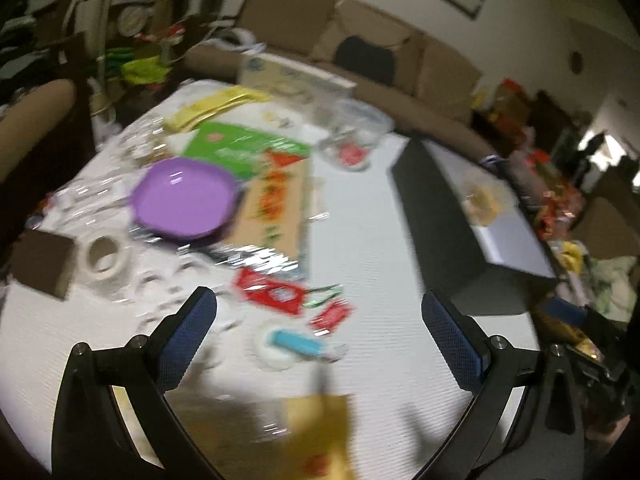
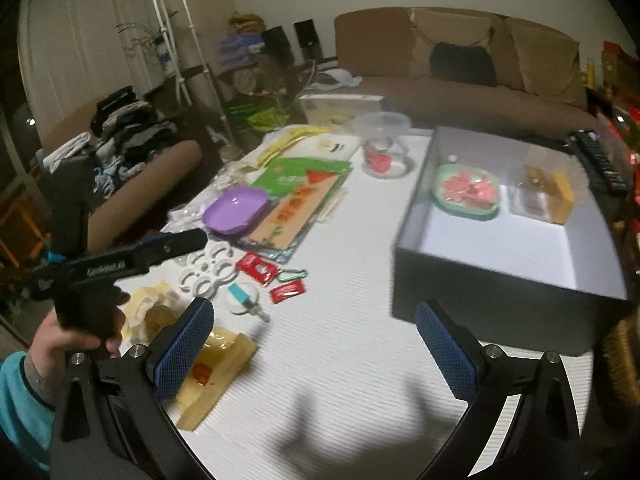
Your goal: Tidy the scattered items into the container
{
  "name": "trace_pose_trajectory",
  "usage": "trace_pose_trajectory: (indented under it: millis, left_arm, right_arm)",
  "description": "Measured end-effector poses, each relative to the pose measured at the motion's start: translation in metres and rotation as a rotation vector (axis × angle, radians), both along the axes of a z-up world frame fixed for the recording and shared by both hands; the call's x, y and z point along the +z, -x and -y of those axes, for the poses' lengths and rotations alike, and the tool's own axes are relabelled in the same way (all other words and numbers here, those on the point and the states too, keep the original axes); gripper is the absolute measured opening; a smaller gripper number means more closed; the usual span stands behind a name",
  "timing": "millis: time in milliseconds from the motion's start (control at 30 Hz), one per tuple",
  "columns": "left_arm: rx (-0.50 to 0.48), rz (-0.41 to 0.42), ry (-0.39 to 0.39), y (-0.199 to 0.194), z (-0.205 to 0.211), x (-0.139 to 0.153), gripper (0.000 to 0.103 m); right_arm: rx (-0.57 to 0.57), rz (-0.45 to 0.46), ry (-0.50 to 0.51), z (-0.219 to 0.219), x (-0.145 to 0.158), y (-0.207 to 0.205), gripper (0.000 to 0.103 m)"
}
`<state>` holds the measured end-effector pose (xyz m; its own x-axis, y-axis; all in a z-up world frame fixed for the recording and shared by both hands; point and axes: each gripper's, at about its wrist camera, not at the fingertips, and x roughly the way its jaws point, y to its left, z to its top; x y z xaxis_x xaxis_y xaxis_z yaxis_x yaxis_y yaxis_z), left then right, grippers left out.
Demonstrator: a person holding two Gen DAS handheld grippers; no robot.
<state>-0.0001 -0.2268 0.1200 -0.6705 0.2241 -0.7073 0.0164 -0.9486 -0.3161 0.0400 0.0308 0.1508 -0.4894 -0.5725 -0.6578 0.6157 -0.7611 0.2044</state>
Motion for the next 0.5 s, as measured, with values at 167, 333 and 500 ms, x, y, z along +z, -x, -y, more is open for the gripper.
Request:
trace_pose_trajectory:
  millis: [167,333,500]
  left_arm:
    - [0.078,0.064,0.022,-0.02,0.045,-0.008,0.103]
    - [0.119,0.096,0.065,-0.048,0.066,-0.019,0.103]
    - [0.078,0.121,0.117,-0.061,0.039,-0.032,0.103]
  right_arm:
    - [0.052,0.059,-0.01,0.029,-0.028,-0.005,0.103]
    - [0.088,0.103,-0.007,0.049,-0.05,-0.014,0.103]
    - [0.049,0.105,-0.037,0.048,-0.06,-0.019,0.103]
